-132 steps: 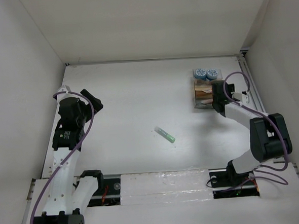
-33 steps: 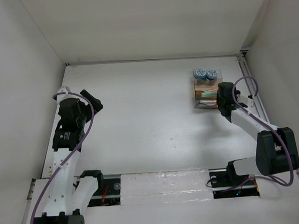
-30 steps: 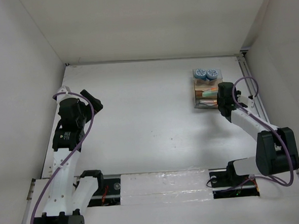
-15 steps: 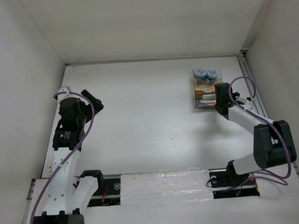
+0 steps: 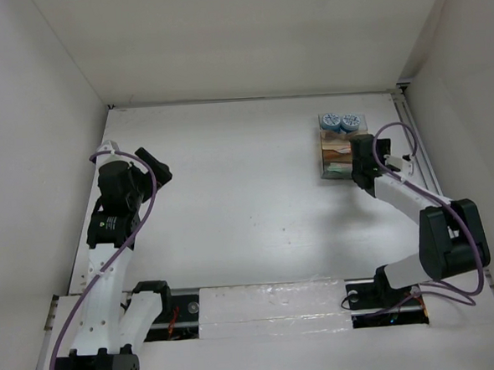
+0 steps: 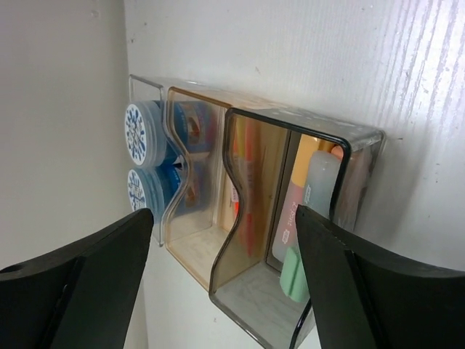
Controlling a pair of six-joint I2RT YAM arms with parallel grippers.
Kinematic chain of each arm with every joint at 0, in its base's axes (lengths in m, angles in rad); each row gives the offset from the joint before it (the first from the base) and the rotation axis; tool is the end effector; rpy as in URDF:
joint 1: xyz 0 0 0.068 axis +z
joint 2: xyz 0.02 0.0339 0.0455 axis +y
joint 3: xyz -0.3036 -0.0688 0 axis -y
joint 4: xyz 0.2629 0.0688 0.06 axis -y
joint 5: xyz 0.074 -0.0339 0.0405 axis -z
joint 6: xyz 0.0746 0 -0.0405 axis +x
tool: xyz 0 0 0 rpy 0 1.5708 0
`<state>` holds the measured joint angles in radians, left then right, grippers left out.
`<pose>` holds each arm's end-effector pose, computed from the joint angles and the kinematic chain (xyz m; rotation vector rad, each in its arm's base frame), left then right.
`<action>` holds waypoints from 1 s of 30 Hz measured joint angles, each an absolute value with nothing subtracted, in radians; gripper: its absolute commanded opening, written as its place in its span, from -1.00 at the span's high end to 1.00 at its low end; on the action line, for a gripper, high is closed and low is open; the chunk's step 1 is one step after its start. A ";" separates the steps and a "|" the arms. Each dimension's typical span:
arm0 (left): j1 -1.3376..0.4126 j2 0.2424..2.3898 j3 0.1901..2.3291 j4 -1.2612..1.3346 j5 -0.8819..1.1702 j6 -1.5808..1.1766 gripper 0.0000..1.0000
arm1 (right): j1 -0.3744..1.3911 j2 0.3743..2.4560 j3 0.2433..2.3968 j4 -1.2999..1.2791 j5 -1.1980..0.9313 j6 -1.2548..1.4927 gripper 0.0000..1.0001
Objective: Sort the stationery into containers
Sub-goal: Place the stationery into the container
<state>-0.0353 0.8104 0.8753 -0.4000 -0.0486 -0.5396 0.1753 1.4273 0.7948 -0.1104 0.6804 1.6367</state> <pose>0.2095 -0.0038 0.3616 -0.5111 1.8510 -0.3421 0.3246 0.0098 0.2177 1.6533 1.3529 0.2690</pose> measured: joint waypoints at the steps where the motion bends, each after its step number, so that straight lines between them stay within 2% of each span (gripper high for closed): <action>1: -0.035 0.810 0.875 -0.400 -0.048 -0.539 -0.98 | 0.177 1.425 0.796 -0.109 0.680 1.626 -0.79; 5: -0.035 0.810 0.875 -0.400 -0.049 -0.539 -0.98 | 0.208 1.367 0.813 -0.110 0.674 1.505 -1.00; 13: -0.035 0.781 0.875 -0.404 -0.108 -0.539 -0.98 | 0.360 1.224 1.088 -0.240 0.576 1.016 -1.00; 16: -0.038 0.753 0.876 -0.411 -0.142 -0.540 -0.98 | 0.432 1.141 1.103 -0.318 0.502 0.888 -1.00; 23: -0.117 0.697 0.929 -0.530 -0.240 -0.558 -0.98 | 0.635 0.853 1.047 -0.616 0.442 0.762 -1.00; 30: -0.117 0.516 1.091 -0.684 -0.322 -0.558 -0.98 | 0.700 0.485 1.046 -0.782 0.392 0.764 -1.00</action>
<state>-0.1165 0.5163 1.0912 -0.6838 -0.3222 -0.5575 0.7002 0.4847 1.0458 -0.7822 0.3923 0.7643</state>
